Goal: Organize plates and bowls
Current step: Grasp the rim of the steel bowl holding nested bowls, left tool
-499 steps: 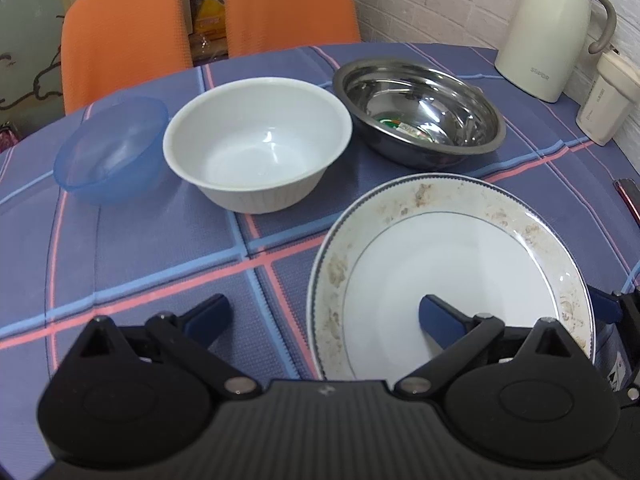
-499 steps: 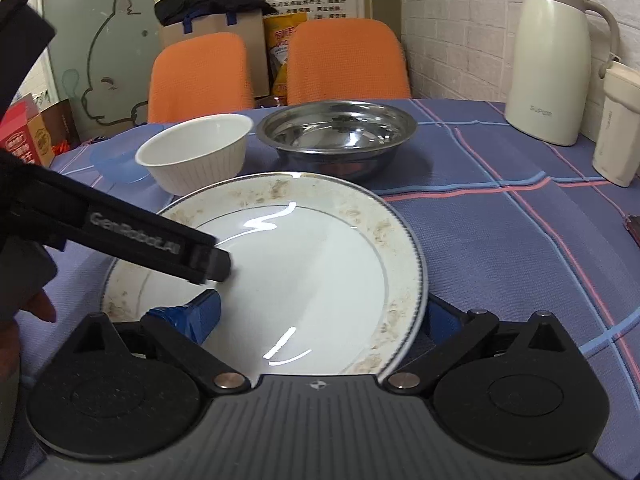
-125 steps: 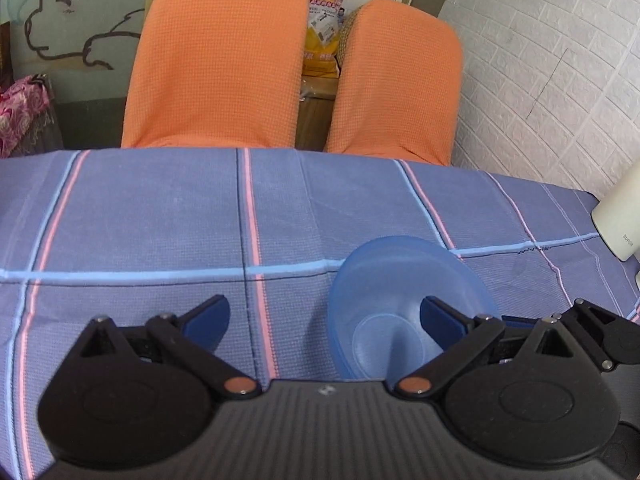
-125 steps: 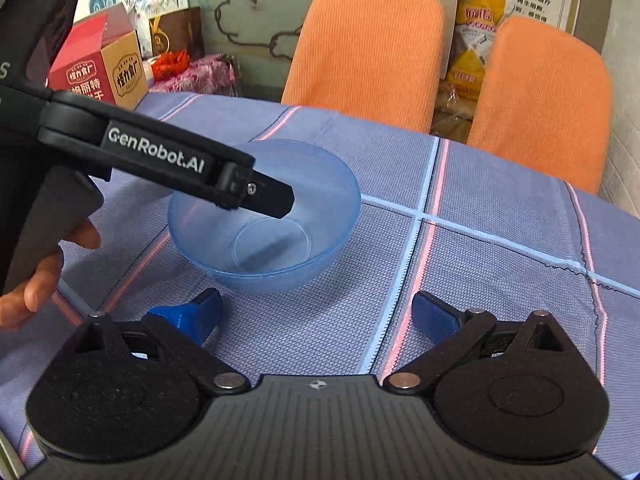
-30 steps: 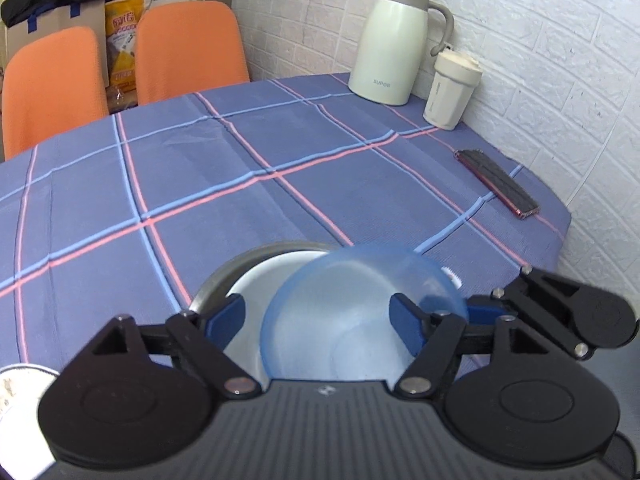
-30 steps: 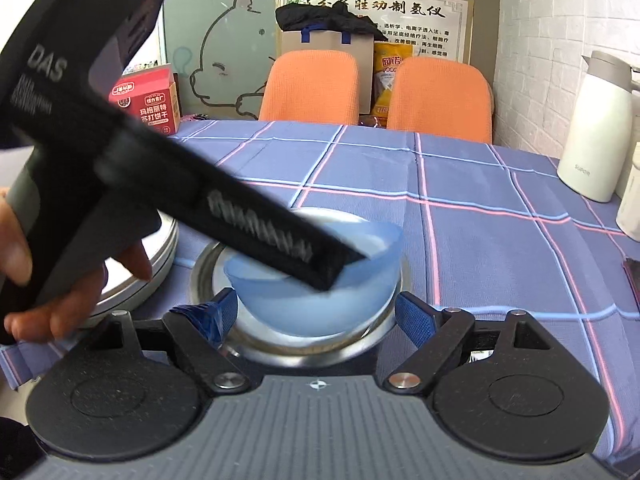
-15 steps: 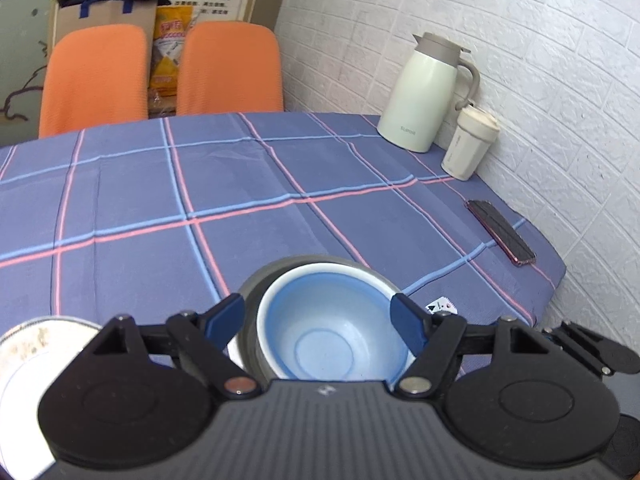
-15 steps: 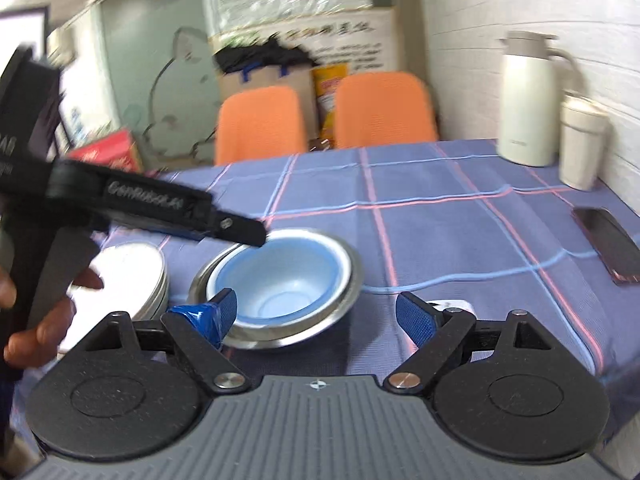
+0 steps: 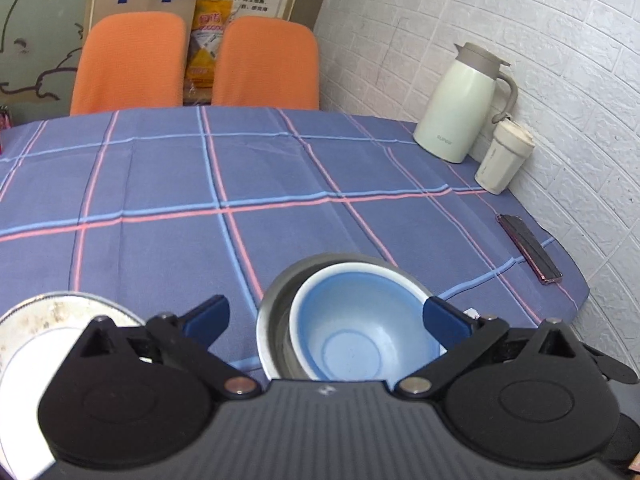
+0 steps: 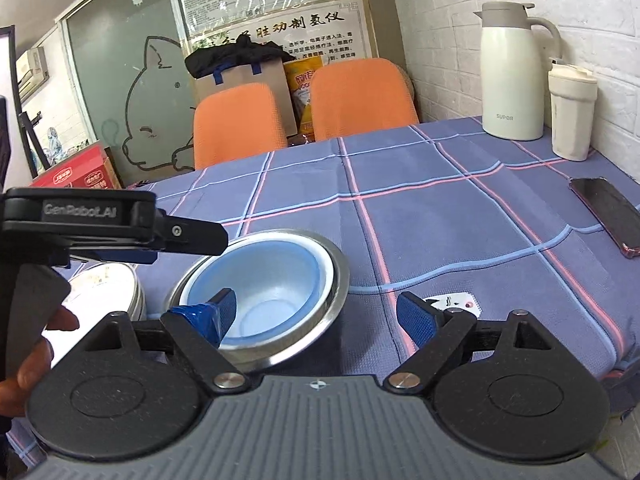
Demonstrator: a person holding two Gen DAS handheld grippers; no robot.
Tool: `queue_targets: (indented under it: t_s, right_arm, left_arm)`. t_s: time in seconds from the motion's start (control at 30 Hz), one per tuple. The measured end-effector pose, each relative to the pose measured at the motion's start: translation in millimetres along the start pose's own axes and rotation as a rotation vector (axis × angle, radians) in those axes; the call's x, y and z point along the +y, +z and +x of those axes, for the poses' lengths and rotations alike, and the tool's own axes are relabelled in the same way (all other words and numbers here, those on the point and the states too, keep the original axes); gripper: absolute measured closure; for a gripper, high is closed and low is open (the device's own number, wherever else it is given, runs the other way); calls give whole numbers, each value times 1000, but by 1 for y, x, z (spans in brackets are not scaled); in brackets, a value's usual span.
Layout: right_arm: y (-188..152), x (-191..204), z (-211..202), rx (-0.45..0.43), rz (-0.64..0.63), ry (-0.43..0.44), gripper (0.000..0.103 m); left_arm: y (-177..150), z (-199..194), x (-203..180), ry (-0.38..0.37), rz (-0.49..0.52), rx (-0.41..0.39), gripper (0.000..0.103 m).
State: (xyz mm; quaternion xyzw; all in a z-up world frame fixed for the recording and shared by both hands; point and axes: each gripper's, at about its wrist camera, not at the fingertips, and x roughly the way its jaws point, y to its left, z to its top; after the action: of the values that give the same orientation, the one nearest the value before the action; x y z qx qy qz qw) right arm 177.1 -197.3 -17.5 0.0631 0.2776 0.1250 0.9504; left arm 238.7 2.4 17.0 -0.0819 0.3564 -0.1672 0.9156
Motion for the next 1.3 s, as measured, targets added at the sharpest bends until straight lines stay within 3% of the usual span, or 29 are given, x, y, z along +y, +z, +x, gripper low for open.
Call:
queue_targets:
  t_s: [0.2,0.73,0.97,1.3]
  right_arm:
    - [2,1,14,28,-2,5,28]
    - [-2,8,54,140,-64,-18,27]
    - [-9,14,54,104,-99,-37,22]
    - [-2,20,57,132,-73,-20,22]
  left_arm:
    - [3,8,1,9,25,20,0]
    - [7,69,18,18,39,243,0]
    - [7,73,22,64,83,250,0]
    - [3,73,22,98,125,228,3]
